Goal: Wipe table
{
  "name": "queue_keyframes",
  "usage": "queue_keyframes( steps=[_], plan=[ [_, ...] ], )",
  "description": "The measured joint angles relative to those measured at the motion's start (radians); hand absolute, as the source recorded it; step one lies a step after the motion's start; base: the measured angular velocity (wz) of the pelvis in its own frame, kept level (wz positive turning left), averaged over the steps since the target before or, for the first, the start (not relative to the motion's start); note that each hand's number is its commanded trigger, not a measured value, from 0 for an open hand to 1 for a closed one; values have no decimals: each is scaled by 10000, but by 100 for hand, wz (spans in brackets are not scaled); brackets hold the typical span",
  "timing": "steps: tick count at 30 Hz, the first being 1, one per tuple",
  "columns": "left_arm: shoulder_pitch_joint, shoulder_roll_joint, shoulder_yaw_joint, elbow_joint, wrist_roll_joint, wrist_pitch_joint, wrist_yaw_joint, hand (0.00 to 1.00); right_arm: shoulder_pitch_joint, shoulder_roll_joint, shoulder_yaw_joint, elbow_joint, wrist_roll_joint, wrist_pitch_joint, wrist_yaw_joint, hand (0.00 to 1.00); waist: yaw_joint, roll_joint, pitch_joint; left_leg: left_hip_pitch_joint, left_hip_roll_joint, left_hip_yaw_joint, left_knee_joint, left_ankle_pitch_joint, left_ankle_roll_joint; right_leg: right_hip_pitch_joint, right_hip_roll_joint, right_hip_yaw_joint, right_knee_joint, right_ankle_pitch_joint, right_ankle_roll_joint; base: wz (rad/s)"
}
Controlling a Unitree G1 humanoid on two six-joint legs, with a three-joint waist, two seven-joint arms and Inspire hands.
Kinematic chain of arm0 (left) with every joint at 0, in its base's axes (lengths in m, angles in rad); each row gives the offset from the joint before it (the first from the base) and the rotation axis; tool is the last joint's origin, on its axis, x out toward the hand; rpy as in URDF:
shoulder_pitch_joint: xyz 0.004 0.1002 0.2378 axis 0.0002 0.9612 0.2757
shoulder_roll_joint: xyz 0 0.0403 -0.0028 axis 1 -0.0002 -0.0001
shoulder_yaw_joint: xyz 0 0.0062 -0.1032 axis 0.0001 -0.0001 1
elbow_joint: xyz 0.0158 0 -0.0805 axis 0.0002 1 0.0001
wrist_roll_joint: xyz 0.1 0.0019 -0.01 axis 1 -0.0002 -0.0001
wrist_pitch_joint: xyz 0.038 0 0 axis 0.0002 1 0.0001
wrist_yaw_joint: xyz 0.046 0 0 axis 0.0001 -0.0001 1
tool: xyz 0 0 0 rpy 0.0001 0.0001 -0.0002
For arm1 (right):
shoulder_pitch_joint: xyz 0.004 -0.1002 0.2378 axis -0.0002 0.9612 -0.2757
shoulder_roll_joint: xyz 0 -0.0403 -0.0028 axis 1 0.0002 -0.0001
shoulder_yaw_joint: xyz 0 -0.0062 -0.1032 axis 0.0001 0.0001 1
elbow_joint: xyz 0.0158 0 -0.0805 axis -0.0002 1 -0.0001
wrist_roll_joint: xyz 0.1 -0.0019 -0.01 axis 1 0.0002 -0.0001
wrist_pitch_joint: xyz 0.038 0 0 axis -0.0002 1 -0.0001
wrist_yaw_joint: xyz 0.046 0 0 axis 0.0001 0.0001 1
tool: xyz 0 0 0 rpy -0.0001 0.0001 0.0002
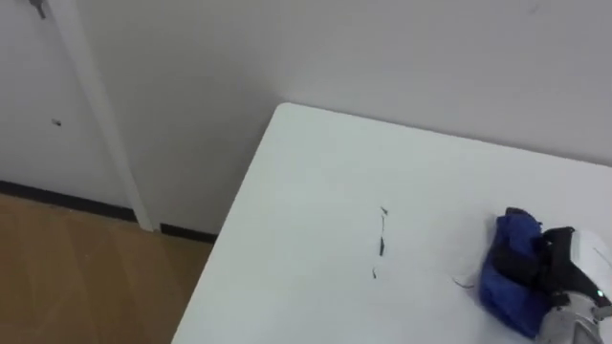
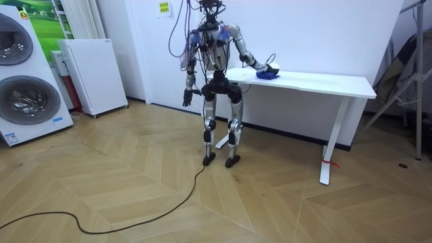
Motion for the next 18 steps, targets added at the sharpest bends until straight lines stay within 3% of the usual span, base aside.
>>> queue_keyframes(
  steps=[2, 4, 5, 6, 7, 8, 10, 11, 12, 13, 14, 15, 16, 17, 18],
  plan=[
    [-738, -70, -390, 231, -27, -18, 108, 0, -247, 326, 847, -666, -255, 428, 220, 100, 232, 35, 41, -317, 99, 104, 367, -294, -100, -453, -694, -229, 1213, -424, 185, -91],
    [-1251, -114, -448, 275, -17, -287, 168, 0, -743, 1069, 1824, -1264, -828, 760, 618, 100, 741, 73, 50, -563, 372, 237, 667, -468, -328, -549, -1758, 103, 1441, -687, 491, -81],
    [-1318, -99, -439, 275, -16, -321, 171, 0, -947, 1300, 2152, -1299, -893, 752, 711, 100, 856, 79, 56, -652, 460, 136, 734, -509, -402, -565, -1966, 148, 1274, -676, 511, -90],
    [-1449, -83, -427, 225, -2, -335, 147, 0, -1347, 1697, 2688, -1288, -928, 700, 858, 100, 999, 119, 87, -871, 630, -443, 910, -593, -562, -534, -2243, 157, 672, -589, 645, -61],
    [-1528, -48, -443, 142, -13, -382, 119, 0, -1683, 1863, 3056, -1276, -909, 472, 998, 100, 1029, 166, 117, -1099, 872, -1184, 1076, -656, -780, -312, -2248, 59, -346, -328, 860, -34],
    [-1584, -11, -472, 154, -23, -384, 96, 0, -1765, 1874, 3135, -1288, -883, 346, 1043, 100, 1012, 164, 118, -1231, 1010, -1509, 1070, -625, -900, -177, -2218, 74, -849, -136, 891, 18],
    [-1632, 202, -699, 114, -29, -349, 52, 0, -2059, 1814, 3040, -1249, -240, -81, 1033, 100, 533, -13, 79, -1834, 1350, -3174, 1066, -434, -1479, 286, -2119, -325, -2493, 1022, 1029, 72],
    [-1631, 277, -776, 100, -29, -339, 42, 0, -2066, 1792, 2931, -1245, -24, -183, 1011, 100, 356, -145, 59, -2021, 1387, -3479, 1105, -430, -1632, 383, -2084, -338, -2453, 1276, 971, 111],
    [-1620, 401, -786, 31, -3, -330, -19, 0, -1941, 1670, 2700, -1244, 268, -466, 847, 100, 75, -278, 59, -2296, 1404, -3834, 1297, -444, -1975, 488, -2004, -656, -2020, 1150, 1527, 110],
    [-1565, 335, -817, 29, -32, -351, -93, 0, -1706, 1396, 2471, -1175, 546, -694, 751, 100, -59, -257, 91, -2294, 1643, -3790, 1398, -243, -2202, 729, -1800, -839, -1624, 557, 1665, 115],
    [-1507, 300, -818, 30, -34, -377, -129, 0, -1564, 1256, 2326, -1094, 564, -797, 714, 100, -218, -216, 117, -2292, 1754, -3610, 1357, -30, -2250, 889, -1728, -1088, -1468, 342, 1578, 114],
    [-1368, 296, -815, 29, -31, -462, -170, 0, -1172, 1023, 1994, -950, 564, -967, 641, 100, -479, -249, 109, -2227, 1931, -2852, 1185, 461, -2181, 1057, -1699, -1433, -1237, -39, 1462, 104],
    [-1331, 297, -813, 28, -29, -472, -190, 0, -862, 733, 1686, -968, 568, -1059, 545, 100, -512, -320, 91, -2192, 2128, -2134, 1003, 833, -2232, 1117, -1663, -1631, -987, -397, 1406, 83],
    [-1323, 297, -812, 29, -35, -470, -211, 0, -759, 589, 1613, -1000, 595, -1084, 455, 100, -496, -307, 102, -2199, 2227, -1930, 949, 963, -2298, 1106, -1625, -1702, -872, -574, 1384, 44],
    [-1320, 287, -838, 30, -43, -461, -243, 0, -610, 423, 1523, -1174, 624, -1085, 369, 100, -499, -267, 96, -2290, 2418, -1669, 881, 1182, -2404, 1093, -1490, -1908, -794, -883, 1232, 37]
  ],
)
